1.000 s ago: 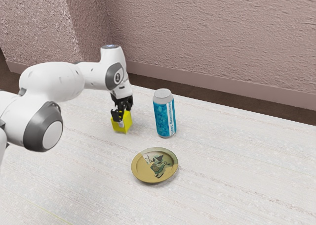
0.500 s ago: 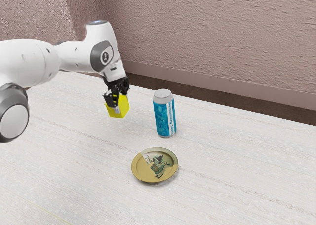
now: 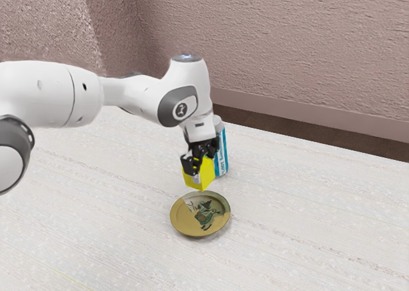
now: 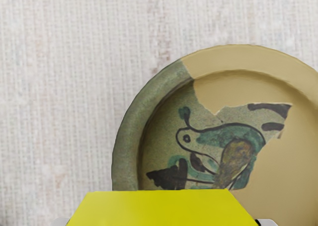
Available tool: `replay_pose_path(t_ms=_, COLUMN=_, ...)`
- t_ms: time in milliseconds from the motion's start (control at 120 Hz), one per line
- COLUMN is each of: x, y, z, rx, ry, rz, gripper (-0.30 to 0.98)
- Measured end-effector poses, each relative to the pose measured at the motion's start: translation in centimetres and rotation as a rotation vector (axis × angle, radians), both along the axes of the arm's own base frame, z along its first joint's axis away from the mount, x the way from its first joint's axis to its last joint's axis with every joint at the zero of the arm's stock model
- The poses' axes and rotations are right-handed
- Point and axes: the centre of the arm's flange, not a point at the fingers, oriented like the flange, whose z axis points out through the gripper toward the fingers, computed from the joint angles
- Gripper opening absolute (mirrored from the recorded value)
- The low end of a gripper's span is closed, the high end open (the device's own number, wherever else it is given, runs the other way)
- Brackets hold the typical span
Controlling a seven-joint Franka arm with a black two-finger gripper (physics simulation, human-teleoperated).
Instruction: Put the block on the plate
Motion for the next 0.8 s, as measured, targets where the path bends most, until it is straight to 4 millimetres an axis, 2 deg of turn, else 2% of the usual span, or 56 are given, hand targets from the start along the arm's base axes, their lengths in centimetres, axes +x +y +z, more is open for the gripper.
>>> replay_pose_path(t_ms=275, x=-2.7, y=0.6, z=1.4, rx=0.014, ry=-0.021, rz=0.09, gripper=0.36)
replay_pose_path(t_ms=442, x=-4.9, y=1.1, z=1.4, rx=0.02, ry=-0.016, rz=0.138, gripper=0.37)
replay_pose_path(t_ms=542, x=-5.1, y=1.2, z=0.4, rx=0.027, ry=-0.011, rz=0.162, gripper=0.37)
replay_pose_path(t_ms=800, x=-4.5, y=1.1, z=-3.7, rx=0.041, ry=0.009, rz=0.211, gripper=0.37)
